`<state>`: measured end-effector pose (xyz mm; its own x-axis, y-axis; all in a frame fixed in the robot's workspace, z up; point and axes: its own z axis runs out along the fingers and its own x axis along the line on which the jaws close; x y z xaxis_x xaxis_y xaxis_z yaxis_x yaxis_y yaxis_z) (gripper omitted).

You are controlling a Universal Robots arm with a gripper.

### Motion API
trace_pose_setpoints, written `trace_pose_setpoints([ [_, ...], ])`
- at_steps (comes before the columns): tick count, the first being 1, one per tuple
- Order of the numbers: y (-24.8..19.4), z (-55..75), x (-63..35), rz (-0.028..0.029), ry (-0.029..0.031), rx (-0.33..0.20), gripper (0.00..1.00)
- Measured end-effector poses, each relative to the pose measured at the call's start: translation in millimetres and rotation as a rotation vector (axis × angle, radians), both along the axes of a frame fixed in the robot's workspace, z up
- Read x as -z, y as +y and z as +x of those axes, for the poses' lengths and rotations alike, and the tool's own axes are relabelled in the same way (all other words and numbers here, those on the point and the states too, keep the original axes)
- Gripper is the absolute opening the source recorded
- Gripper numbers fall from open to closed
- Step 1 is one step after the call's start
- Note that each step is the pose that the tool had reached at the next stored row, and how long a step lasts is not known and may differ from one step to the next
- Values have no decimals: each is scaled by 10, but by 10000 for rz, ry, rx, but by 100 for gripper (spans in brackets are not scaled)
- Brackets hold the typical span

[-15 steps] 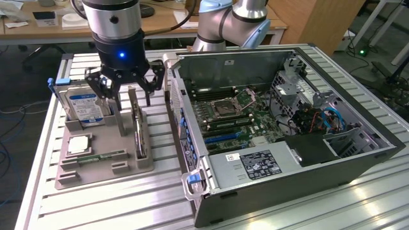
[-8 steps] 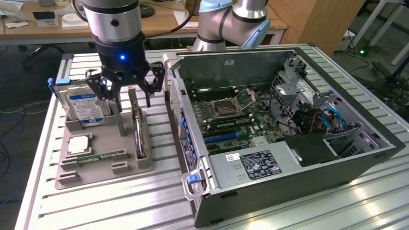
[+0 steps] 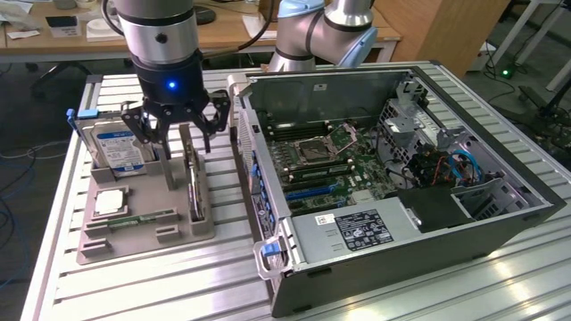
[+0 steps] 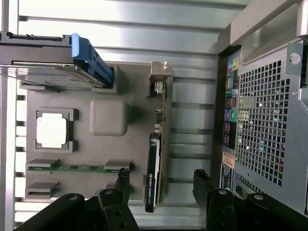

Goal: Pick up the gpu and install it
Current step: 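Pick up the gpu and move the gpu toward the slot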

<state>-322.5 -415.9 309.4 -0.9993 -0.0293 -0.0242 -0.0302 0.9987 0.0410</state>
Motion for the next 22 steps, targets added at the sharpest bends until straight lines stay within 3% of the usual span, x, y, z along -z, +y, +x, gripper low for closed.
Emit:
trace_pose_setpoints([
  [22, -18, -6, 91, 0, -3, -69, 65],
])
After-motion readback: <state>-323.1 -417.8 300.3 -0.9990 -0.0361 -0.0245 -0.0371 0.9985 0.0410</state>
